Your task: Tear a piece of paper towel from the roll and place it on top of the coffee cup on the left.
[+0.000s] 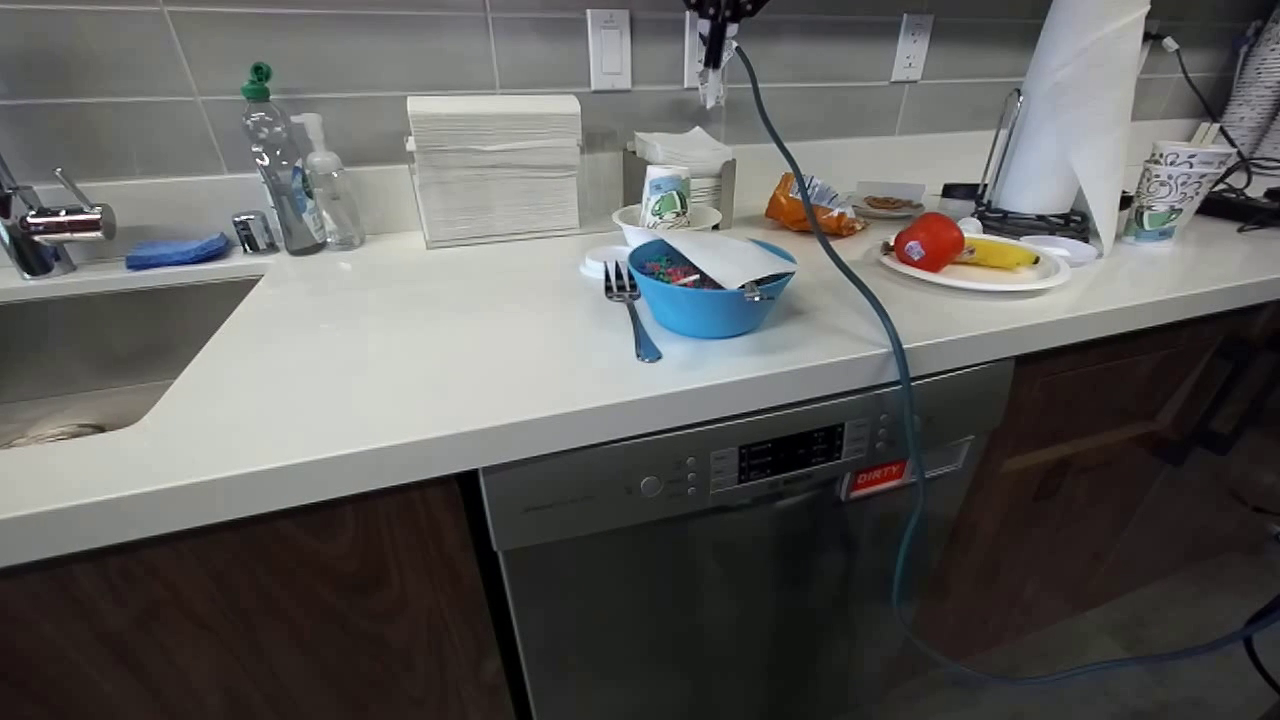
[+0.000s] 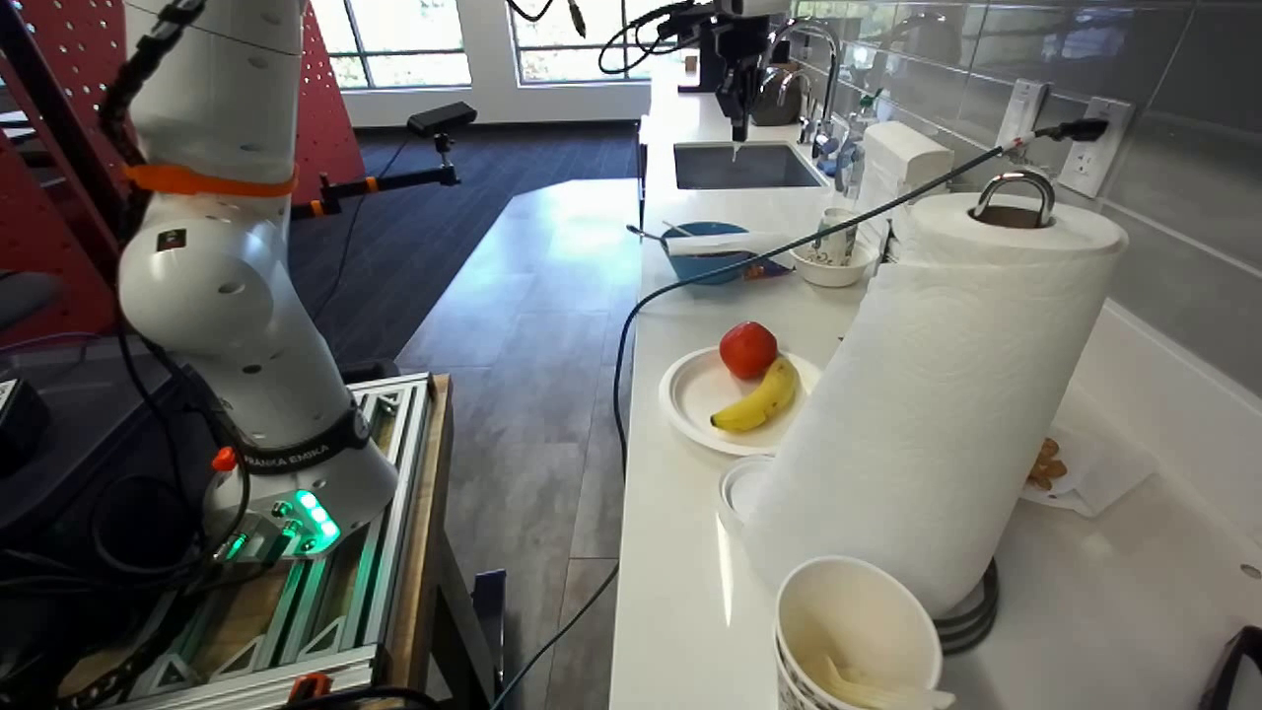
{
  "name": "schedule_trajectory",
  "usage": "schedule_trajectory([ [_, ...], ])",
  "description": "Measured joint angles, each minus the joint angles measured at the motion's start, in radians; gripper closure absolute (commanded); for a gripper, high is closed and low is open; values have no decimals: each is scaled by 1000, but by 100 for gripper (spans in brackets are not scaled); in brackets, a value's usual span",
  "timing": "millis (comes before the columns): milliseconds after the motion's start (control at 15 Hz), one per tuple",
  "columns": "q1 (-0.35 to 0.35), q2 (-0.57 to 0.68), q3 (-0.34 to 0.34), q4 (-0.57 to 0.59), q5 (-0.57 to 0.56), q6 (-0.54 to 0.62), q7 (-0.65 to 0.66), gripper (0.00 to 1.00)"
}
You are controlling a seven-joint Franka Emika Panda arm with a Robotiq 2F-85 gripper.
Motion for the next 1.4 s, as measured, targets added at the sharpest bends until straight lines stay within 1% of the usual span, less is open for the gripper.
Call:
schedule_trajectory([
  [600,53,204,-92,202,-43,2,176,100],
  [800,69,271,-120,270,-63,21,225,100],
  [1200,89,384,-165,388,-82,86,292,100],
  [1400,92,427,-185,434,-96,96,314,100],
])
